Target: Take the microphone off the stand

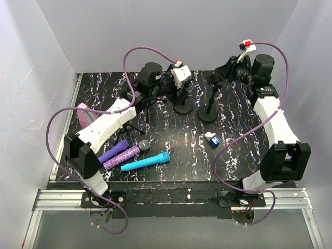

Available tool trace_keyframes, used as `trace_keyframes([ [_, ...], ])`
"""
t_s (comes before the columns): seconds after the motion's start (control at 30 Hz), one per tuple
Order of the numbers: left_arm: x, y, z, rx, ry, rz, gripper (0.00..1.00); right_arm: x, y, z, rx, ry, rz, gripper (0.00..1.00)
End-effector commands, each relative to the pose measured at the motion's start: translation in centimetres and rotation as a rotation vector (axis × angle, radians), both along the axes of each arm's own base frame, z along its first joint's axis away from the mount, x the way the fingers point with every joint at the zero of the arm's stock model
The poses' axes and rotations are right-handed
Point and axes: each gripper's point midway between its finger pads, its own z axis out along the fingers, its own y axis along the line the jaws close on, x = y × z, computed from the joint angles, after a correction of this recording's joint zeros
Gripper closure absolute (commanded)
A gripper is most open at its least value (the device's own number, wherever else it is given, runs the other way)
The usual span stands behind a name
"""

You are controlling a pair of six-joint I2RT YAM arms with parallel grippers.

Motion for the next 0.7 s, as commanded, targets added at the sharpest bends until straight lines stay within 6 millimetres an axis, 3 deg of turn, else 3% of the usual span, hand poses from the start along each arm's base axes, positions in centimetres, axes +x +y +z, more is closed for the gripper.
trace_keyframes([
  [0.0, -1.3, 0.8, 2.8, -0.036, -0.046, -0.004, 0.24, -1.5, -0.3, -5.6, -0.027, 0.187, -0.008, 0.67],
  [0.67, -1.5, 1.0, 2.6, -0.028, -0.041, -0.001, 0.24, -1.7, -0.6, -9.0, -0.055, 0.246, -0.014, 0.68],
])
